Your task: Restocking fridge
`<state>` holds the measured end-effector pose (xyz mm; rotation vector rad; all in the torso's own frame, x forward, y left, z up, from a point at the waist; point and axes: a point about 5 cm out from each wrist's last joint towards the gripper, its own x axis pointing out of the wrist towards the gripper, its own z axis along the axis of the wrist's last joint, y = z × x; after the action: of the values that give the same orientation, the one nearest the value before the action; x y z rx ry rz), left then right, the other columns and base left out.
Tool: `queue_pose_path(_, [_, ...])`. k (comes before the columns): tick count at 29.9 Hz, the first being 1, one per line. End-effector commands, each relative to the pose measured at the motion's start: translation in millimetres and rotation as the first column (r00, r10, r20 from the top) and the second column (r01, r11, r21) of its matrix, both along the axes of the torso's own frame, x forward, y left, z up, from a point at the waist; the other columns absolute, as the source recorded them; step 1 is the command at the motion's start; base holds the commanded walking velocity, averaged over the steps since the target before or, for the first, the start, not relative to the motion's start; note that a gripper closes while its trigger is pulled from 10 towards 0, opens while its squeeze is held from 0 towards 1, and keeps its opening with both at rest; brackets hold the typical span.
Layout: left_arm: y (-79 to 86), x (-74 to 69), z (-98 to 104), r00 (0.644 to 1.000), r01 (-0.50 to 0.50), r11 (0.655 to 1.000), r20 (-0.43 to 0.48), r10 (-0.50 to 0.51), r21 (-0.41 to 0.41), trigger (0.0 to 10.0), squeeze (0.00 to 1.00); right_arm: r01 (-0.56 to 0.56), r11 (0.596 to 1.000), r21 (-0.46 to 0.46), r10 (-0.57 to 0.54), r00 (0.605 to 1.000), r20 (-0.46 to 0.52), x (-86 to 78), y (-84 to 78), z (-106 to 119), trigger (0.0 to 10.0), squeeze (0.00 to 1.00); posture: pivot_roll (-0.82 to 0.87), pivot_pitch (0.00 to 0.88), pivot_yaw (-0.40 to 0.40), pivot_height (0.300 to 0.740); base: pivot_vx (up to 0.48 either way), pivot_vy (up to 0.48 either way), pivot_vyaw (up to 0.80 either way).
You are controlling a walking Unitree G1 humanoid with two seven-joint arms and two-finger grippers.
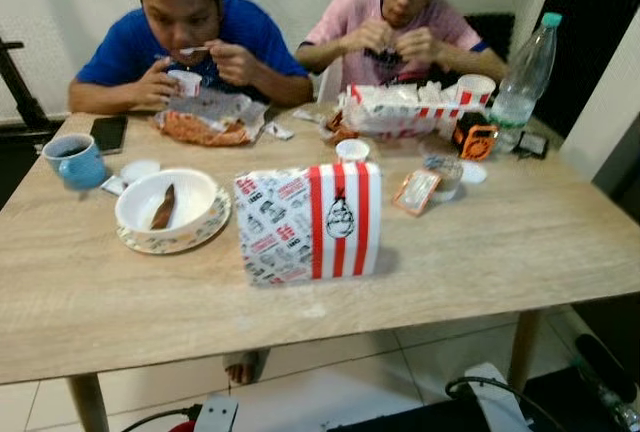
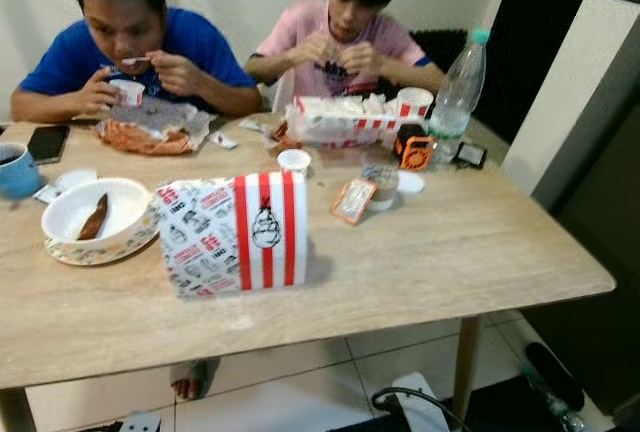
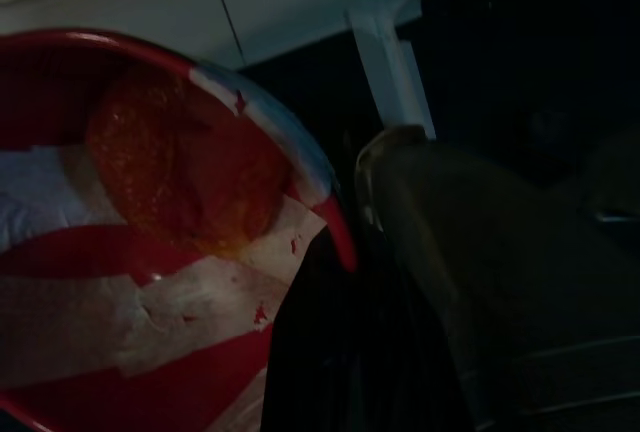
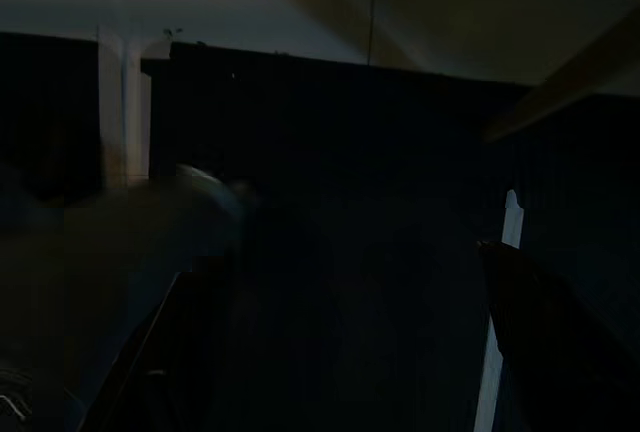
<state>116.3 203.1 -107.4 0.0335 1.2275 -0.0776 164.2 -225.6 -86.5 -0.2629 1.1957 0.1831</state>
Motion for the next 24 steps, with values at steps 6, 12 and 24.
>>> queue_pose_path(6, [-1.8,-24.5,-6.9,0.994,0.026,1.000,-0.102,-0.026,0.001,10.0,0.00,-0.007,1.000,-0.009,0.007,1.000,-0.027,-6.1,-2.4,-1.9,10.0,0.00,-0.01,0.000,-0.013,0.740,0.000,-0.464,-0.76])
queue_pose_path(12, [-0.9,-25.6,-7.0,0.994,0.032,0.999,-0.106,-0.032,0.003,10.0,0.00,0.004,1.000,-0.001,-0.004,1.000,-0.018,-6.9,-1.4,-2.5,10.0,0.00,-0.02,0.000,-0.006,0.740,0.000,-0.464,-0.63])
queue_pose_path(24, [-1.6,-24.0,-6.8,0.994,0.037,0.999,-0.105,-0.036,0.005,10.0,0.00,0.006,1.000,0.014,-0.006,1.000,-0.010,-5.3,3.4,-2.9,10.0,0.00,-0.02,0.000,0.001,0.740,0.000,-0.465,0.00])
